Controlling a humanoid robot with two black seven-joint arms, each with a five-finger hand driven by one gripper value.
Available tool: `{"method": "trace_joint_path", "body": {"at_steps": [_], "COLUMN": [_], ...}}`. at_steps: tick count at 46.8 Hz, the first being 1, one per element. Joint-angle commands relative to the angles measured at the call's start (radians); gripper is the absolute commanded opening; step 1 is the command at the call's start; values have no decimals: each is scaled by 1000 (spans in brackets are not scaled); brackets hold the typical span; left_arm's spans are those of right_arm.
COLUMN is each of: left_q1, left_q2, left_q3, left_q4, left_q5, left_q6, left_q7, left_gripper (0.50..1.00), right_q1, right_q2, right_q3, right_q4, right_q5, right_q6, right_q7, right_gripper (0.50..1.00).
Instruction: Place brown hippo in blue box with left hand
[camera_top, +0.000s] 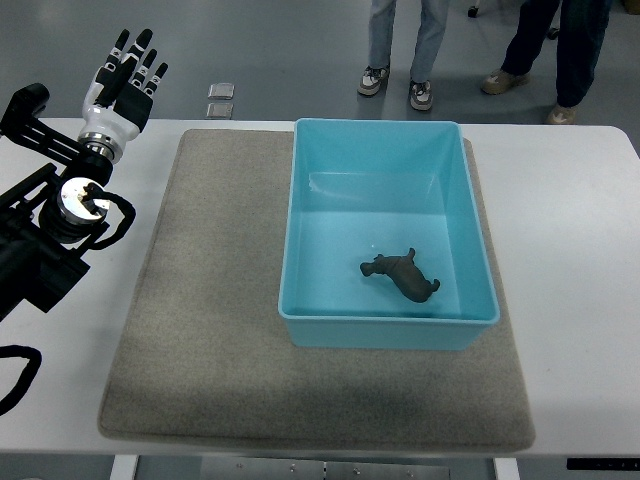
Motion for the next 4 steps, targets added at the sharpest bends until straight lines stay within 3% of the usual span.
{"method": "trace_joint_path", "body": {"at_steps": [1,4], "left_q1": [0,0], "left_q2": [-2,-2], "left_q3": [0,0], "left_q4": [0,0], "left_q5": [0,0], "left_q6": [2,1], "left_q7": [0,0], "left_gripper": [996,996], "right_q1": [0,0], "right_q2": [0,0], "right_q3": [0,-1], "right_q4": [1,1], "right_q5": [0,-2], "right_q6": [6,0], "right_q7": [0,-5], "right_gripper": [936,936]}}
